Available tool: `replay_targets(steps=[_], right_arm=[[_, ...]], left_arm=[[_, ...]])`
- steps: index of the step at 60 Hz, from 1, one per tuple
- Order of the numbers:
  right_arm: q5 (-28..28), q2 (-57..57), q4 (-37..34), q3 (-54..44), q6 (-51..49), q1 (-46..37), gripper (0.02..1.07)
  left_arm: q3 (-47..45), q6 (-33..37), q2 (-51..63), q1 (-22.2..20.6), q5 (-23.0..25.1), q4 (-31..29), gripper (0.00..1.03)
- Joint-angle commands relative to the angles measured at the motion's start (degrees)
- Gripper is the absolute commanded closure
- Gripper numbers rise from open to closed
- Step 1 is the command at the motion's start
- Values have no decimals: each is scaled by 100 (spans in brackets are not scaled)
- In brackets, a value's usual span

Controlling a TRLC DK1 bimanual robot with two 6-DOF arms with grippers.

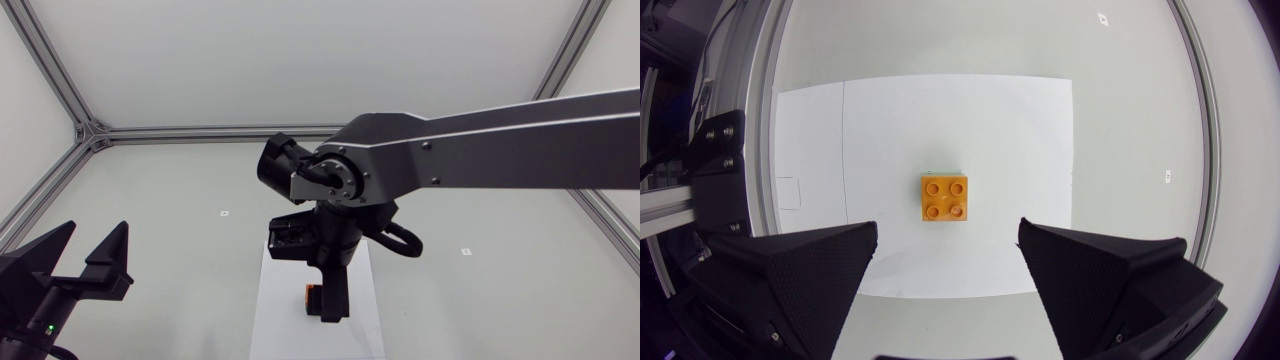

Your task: Pick up the orange 2x2 brick with the right arm and stack it on top of the green 2x2 brick in the center

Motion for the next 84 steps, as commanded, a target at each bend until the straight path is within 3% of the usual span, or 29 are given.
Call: replay_targets(steps=[1,26,59,84], right_arm=[[-92,-339,-185,142,193,-90,7],[-329,-1798,-203,-16,852,-1022,7],[-329,-3564,1397,-1484,1090,-3764,7],[-321,-4988,2205,-2952,1090,-5083,7]], left_arm=[[-235,75,-45,14,25,-84,4],[-235,75,-45,14,25,-84,4],[-235,75,-45,14,25,-84,4],[-235,75,-45,14,25,-84,4]])
